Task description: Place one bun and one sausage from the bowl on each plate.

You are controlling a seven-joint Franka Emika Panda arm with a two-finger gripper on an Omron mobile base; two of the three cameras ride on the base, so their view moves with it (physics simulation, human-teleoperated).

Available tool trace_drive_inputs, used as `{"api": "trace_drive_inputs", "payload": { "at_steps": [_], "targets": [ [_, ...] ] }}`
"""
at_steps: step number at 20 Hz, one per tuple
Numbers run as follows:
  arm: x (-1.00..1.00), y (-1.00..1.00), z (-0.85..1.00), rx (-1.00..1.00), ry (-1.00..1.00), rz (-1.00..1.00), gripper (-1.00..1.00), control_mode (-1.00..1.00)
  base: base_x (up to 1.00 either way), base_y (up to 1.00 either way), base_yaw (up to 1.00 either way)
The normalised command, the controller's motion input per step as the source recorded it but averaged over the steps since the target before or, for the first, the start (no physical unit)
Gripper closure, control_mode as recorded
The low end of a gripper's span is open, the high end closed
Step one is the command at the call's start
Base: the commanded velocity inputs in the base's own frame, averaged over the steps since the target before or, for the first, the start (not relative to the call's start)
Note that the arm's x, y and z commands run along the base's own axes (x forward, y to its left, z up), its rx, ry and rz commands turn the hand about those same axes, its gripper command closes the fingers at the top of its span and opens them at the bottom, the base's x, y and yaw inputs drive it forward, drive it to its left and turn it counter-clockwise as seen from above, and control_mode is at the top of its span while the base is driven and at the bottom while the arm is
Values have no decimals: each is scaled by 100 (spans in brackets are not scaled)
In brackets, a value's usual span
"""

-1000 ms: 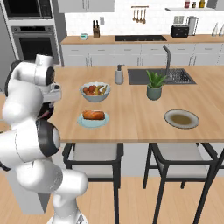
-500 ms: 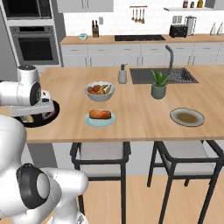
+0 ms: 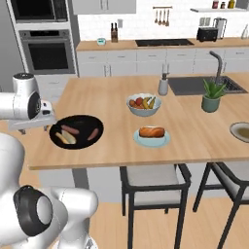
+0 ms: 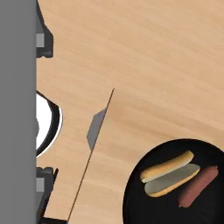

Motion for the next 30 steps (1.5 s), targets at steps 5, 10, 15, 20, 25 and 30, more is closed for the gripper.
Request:
{"api": "trace_drive_inputs", "payload": {
  "at_steps": [5, 10, 15, 20, 25, 30],
  "targets": [
    [74, -7, 0, 0, 2, -4, -100, -100, 20, 10, 0],
    [96, -39, -34, 0, 0, -13, -100, -100, 0, 0, 0],
    [100, 0, -64, -5, 1, -23, -100, -100, 0, 0, 0],
    [82, 0, -58, -10, 1, -24, -100, -100, 0, 0, 0],
    [46, -10, -44, -15, 2, -28, -100, -100, 0, 0, 0],
    [42, -23, -39, -14, 4, -23, -100, -100, 0, 0, 0]
  ]
}}
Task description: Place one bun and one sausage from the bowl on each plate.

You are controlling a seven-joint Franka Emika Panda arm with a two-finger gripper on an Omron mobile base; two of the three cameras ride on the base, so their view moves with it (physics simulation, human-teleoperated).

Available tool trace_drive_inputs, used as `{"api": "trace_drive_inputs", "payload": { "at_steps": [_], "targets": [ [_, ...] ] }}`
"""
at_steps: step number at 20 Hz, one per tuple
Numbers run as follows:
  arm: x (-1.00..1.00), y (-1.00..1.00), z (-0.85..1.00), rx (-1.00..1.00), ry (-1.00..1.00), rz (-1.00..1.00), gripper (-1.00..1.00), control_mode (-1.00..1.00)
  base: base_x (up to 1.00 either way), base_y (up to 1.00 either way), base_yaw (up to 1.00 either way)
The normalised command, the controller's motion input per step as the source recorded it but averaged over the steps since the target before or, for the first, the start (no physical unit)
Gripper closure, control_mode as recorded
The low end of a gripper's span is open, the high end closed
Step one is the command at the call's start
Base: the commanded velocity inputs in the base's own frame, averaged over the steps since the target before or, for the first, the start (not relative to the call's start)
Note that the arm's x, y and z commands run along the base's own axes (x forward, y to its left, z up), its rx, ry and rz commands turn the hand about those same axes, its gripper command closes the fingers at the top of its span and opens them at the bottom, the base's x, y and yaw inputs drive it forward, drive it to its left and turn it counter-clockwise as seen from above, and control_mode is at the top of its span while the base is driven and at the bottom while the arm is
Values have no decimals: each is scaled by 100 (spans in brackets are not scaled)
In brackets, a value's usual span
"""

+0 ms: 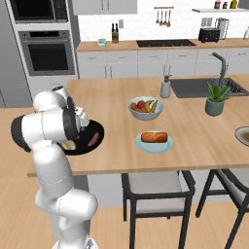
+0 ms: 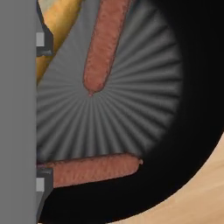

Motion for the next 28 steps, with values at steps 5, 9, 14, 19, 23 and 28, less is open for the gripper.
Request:
{"api": "trace_drive_inputs", "payload": {
  "at_steps": [5, 9, 14, 19, 23, 28],
  "targets": [
    [52, -23, -46, -7, 2, -15, -100, -100, 0, 0, 0],
    [20, -51, -33, -5, 2, -14, -100, -100, 0, 0, 0],
    [0, -46, -25, -2, 4, -9, -100, -100, 0, 0, 0],
    [7, -15, -38, 0, 4, -2, -100, -100, 0, 0, 0],
    [14, -1, -46, 0, 3, 0, -100, -100, 0, 0, 0],
    [-8, 0, -55, 1, 11, 0, -100, -100, 0, 0, 0]
  ]
}}
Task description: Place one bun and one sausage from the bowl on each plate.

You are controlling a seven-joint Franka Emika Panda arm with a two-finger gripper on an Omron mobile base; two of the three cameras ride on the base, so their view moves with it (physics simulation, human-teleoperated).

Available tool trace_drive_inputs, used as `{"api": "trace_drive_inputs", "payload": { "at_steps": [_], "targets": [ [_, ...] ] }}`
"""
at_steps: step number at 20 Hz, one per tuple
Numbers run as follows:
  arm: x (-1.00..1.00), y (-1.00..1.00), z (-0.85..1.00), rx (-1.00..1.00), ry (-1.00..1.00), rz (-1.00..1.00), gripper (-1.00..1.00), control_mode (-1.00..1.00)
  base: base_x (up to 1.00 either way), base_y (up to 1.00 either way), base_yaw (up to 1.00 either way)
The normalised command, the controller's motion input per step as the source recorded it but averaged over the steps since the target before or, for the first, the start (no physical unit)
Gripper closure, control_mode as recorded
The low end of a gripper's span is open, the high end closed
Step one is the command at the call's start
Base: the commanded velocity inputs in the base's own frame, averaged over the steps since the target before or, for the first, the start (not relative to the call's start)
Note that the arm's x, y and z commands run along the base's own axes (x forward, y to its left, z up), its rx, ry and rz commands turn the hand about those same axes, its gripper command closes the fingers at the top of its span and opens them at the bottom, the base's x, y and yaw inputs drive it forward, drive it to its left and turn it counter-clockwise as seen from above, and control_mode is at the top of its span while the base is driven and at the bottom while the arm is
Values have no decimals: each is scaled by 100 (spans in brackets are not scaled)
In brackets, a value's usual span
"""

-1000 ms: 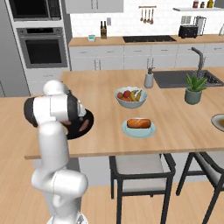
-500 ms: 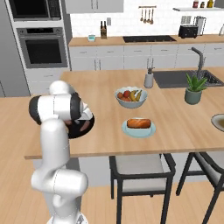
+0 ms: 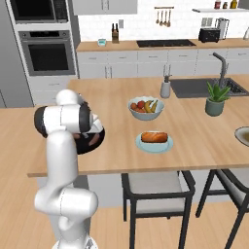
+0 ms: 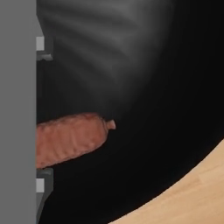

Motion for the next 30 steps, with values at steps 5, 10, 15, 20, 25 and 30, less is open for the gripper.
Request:
{"api": "trace_drive_inputs", "payload": {
  "at_steps": [5, 10, 15, 20, 25, 30],
  "targets": [
    [-43, 17, -50, 14, 13, 0, -100, -100, 0, 0, 0],
    [-54, 11, -15, 17, -1, 0, -100, -100, 0, 0, 0],
    [-73, -4, -5, 1, -20, -6, -100, -100, 0, 0, 0],
    [-1, 1, -26, 0, -9, -11, -100, -100, 0, 0, 0],
    [38, 18, -16, 0, -9, -13, -100, -100, 0, 0, 0],
    [38, 34, -9, 0, -1, -10, 100, -100, 0, 0, 0]
  ]
}}
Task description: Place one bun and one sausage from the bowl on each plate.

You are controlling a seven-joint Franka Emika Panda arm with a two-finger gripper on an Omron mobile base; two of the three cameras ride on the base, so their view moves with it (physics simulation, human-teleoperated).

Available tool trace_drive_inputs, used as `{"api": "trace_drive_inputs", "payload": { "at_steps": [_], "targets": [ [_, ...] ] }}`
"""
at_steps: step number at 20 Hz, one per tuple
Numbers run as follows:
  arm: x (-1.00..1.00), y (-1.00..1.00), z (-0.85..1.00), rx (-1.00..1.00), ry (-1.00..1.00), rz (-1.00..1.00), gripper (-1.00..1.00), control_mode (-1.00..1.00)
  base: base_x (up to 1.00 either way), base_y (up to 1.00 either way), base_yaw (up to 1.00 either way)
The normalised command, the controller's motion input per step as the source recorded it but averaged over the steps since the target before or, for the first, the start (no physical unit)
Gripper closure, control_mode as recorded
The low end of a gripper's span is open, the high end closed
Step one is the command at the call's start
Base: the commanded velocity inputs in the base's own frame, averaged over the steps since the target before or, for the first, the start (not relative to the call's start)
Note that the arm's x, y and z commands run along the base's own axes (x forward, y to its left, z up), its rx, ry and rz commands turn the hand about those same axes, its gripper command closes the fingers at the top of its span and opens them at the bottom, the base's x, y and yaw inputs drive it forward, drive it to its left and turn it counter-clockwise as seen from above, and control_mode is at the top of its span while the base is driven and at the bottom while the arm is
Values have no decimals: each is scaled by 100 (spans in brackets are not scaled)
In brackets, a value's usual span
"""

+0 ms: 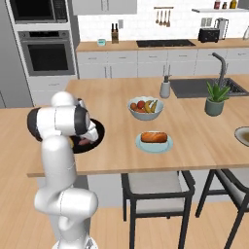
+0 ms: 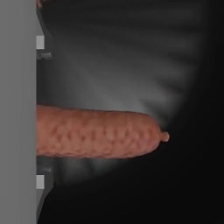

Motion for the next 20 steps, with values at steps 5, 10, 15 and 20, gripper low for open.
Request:
{"api": "trace_drive_inputs", "payload": {
  "at_steps": [5, 10, 15, 20],
  "targets": [
    [-15, 6, -18, 0, 0, -11, 100, -100, 0, 0, 0],
    [-55, -26, 23, 1, -8, -14, 100, -100, 0, 0, 0],
    [-53, -69, 100, 12, -16, -14, 100, -100, 0, 0, 0],
    [-1, -100, 93, 5, 0, -23, 100, -100, 0, 0, 0]
  ]
}}
